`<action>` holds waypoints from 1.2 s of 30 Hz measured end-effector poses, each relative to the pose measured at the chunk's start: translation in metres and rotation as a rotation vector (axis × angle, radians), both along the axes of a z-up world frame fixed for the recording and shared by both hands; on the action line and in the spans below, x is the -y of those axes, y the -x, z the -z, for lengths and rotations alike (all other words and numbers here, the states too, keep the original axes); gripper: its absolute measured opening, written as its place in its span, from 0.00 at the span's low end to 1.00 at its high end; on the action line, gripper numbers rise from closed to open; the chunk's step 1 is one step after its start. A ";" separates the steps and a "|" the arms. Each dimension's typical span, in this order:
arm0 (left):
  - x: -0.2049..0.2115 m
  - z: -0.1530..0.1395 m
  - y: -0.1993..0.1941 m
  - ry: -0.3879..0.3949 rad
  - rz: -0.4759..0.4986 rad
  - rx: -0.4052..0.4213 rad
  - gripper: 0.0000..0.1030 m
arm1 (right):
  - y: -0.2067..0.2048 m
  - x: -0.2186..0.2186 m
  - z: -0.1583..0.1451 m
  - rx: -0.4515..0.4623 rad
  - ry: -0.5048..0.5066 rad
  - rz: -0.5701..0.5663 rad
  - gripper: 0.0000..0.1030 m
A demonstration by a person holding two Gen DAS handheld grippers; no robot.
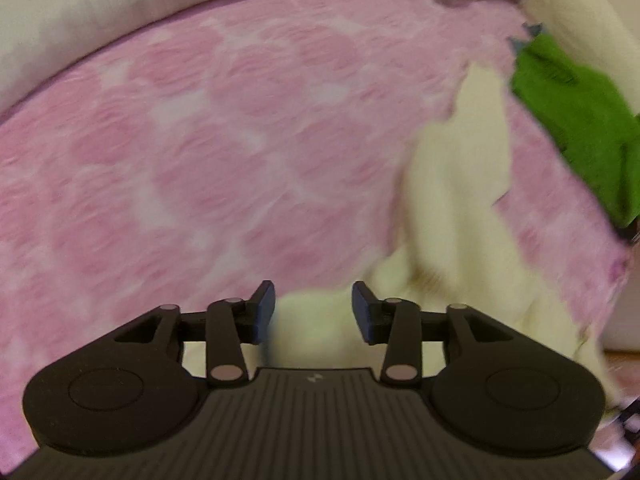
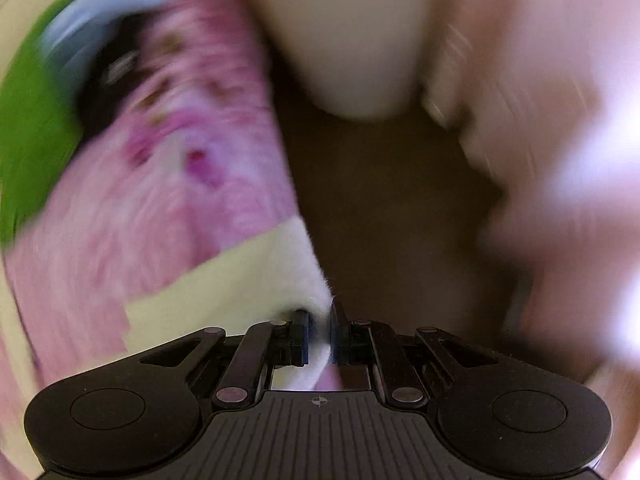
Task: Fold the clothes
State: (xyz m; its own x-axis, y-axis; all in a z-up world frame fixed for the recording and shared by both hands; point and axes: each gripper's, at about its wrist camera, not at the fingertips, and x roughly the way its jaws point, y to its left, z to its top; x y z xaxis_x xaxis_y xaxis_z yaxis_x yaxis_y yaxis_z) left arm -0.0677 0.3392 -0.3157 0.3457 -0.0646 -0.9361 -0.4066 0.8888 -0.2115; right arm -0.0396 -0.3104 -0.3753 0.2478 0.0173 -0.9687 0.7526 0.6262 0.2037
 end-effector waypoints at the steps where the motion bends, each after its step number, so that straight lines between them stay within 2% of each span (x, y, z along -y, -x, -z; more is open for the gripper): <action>1: 0.000 0.004 -0.013 0.038 -0.002 0.023 0.41 | 0.004 0.004 0.004 0.000 -0.025 0.051 0.08; 3: -0.001 0.012 -0.040 0.107 -0.012 0.047 0.43 | 0.003 0.006 0.012 -0.011 -0.055 0.107 0.08; 5: -0.005 0.021 -0.072 0.170 -0.022 0.062 0.43 | 0.000 0.007 0.015 -0.023 -0.058 0.106 0.08; 9: -0.019 0.034 -0.119 0.214 -0.058 0.087 0.49 | -0.001 0.007 0.016 -0.027 -0.064 0.089 0.08; 13: -0.016 0.066 -0.154 0.278 -0.010 -0.010 0.53 | 0.004 0.001 0.012 -0.023 -0.062 0.077 0.08; 14: -0.010 0.077 -0.160 0.302 0.021 -0.048 0.50 | 0.006 -0.001 0.011 -0.022 -0.061 0.074 0.08; 15: -0.006 0.087 -0.161 0.326 0.043 -0.072 0.39 | 0.007 -0.002 0.011 -0.020 -0.062 0.074 0.08; 17: -0.004 0.096 -0.152 0.387 0.032 -0.064 0.16 | 0.007 -0.002 0.009 -0.010 -0.070 0.090 0.08; 20: -0.019 0.084 -0.116 0.416 -0.076 0.054 0.13 | 0.004 -0.004 -0.002 0.049 -0.083 0.099 0.08; 23: -0.044 0.047 -0.058 0.385 -0.187 0.184 0.12 | -0.010 -0.014 -0.027 0.190 -0.086 0.062 0.08; 25: -0.062 0.017 -0.011 0.361 -0.268 0.272 0.12 | -0.031 -0.033 -0.052 0.293 -0.082 -0.029 0.07; 28: -0.083 -0.043 0.074 0.275 -0.385 0.414 0.12 | -0.063 -0.067 -0.091 0.447 -0.104 -0.170 0.07; 32: -0.099 -0.126 0.190 0.147 -0.569 0.586 0.12 | -0.098 -0.119 -0.147 0.665 -0.206 -0.352 0.07; 36: -0.090 -0.209 0.287 -0.030 -0.678 0.723 0.12 | -0.120 -0.171 -0.202 0.840 -0.332 -0.504 0.07</action>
